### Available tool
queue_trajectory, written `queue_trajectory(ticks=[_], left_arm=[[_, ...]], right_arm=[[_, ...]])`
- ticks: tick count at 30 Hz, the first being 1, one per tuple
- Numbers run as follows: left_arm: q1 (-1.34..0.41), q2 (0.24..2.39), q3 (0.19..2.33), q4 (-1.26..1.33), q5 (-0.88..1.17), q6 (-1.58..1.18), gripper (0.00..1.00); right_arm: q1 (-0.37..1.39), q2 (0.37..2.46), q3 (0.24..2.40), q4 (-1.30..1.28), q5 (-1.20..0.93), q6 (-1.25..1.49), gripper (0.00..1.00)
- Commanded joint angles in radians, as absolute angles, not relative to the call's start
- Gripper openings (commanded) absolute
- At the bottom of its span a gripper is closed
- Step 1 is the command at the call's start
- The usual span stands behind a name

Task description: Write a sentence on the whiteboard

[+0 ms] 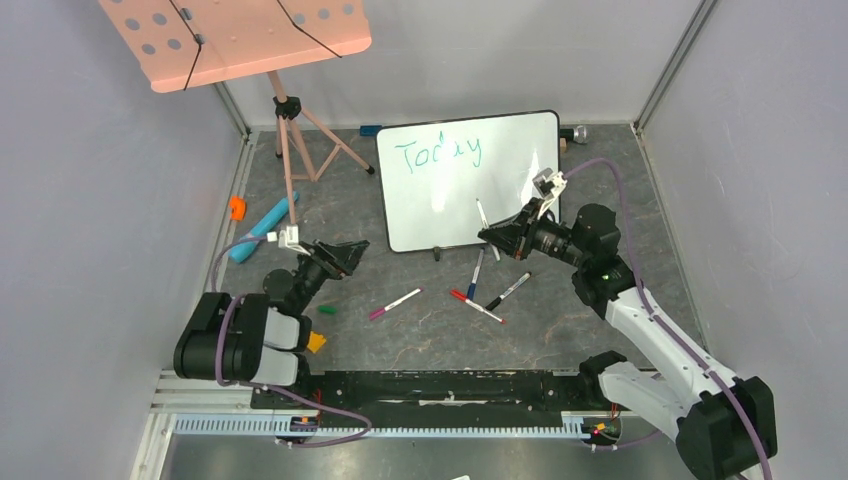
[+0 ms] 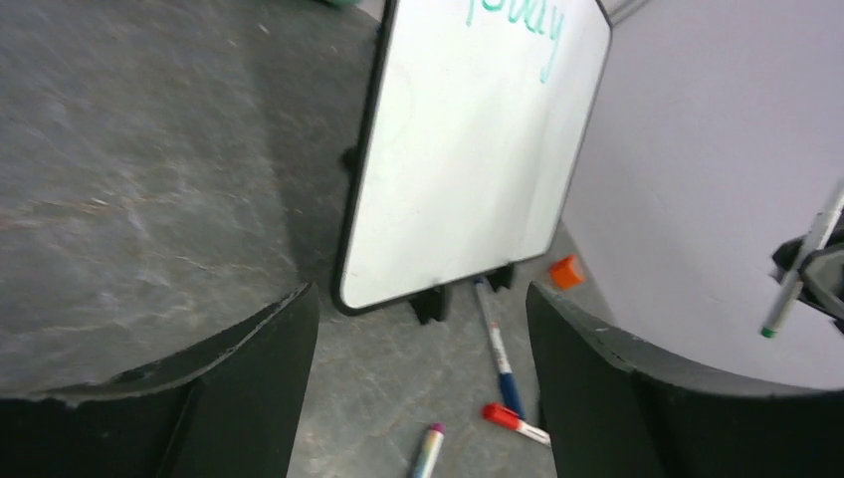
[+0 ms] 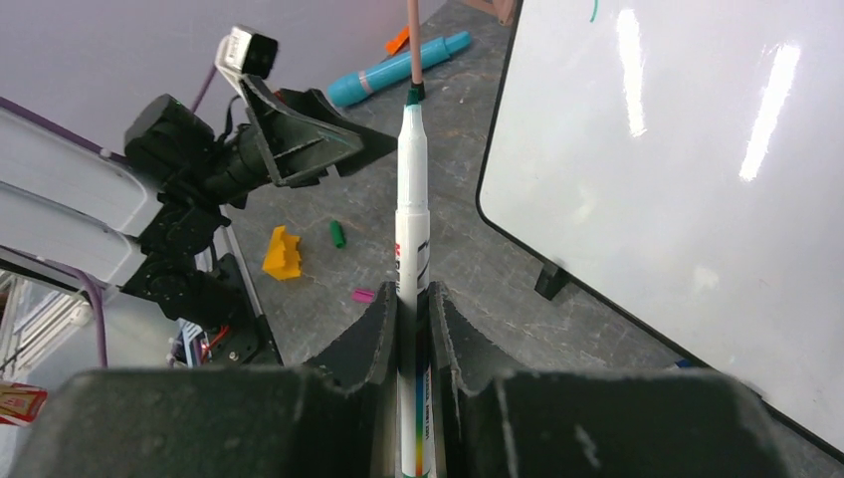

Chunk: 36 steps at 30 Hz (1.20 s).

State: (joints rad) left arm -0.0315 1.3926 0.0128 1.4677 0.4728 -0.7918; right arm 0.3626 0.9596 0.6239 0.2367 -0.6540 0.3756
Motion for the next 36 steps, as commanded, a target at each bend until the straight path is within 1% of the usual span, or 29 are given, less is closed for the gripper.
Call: queue_trajectory(ticks=[1, 3, 7, 8, 9, 12, 18, 23, 28, 33, 36], left_arm=[[-0.110, 1.445, 0.062, 1.555, 0.498, -0.986, 0.71], [-0.246, 1.417, 0.074, 1.528, 0.417, -0.975, 0.56], [-0.585, 1.319, 0.190, 1.279, 0.199, -0.840, 0.17], [-0.643, 1.309, 0.223, 1.226, 0.154, -0.816, 0.09], [-0.696, 1.303, 0.260, 1.201, 0.129, -0.791, 0.02], [-0.788, 1.312, 0.338, 1.193, 0.047, -0.784, 0.02], [-0.864, 1.384, 0.476, 1.116, 0.003, -0.775, 0.02], [-0.914, 1.452, 0.527, 1.142, -0.044, -0.808, 0.02], [-0.968, 1.462, 0.568, 1.123, -0.075, -0.810, 0.02], [-0.990, 1.449, 0.635, 1.000, -0.075, -0.820, 0.02], [-1.018, 1.453, 0.656, 0.991, -0.116, -0.841, 0.02]], right_arm=[[0.359, 0.937, 0.629, 0.346, -0.682, 0.466, 0.00], [0.361, 0.937, 0.629, 0.380, -0.681, 0.509, 0.00], [0.382, 0.938, 0.632, 0.441, -0.660, 0.586, 0.00], [0.392, 0.939, 0.633, 0.442, -0.645, 0.589, 0.00], [0.403, 0.942, 0.635, 0.439, -0.631, 0.589, 0.00], [0.446, 0.949, 0.642, 0.432, -0.591, 0.584, 0.00], [0.542, 0.967, 0.668, 0.414, -0.496, 0.550, 0.00], [0.588, 0.979, 0.669, 0.414, -0.413, 0.518, 0.00], [0.616, 1.014, 0.666, 0.417, -0.369, 0.474, 0.00], [0.648, 1.038, 0.660, 0.385, -0.322, 0.414, 0.00], [0.672, 1.048, 0.655, 0.370, -0.297, 0.392, 0.00]])
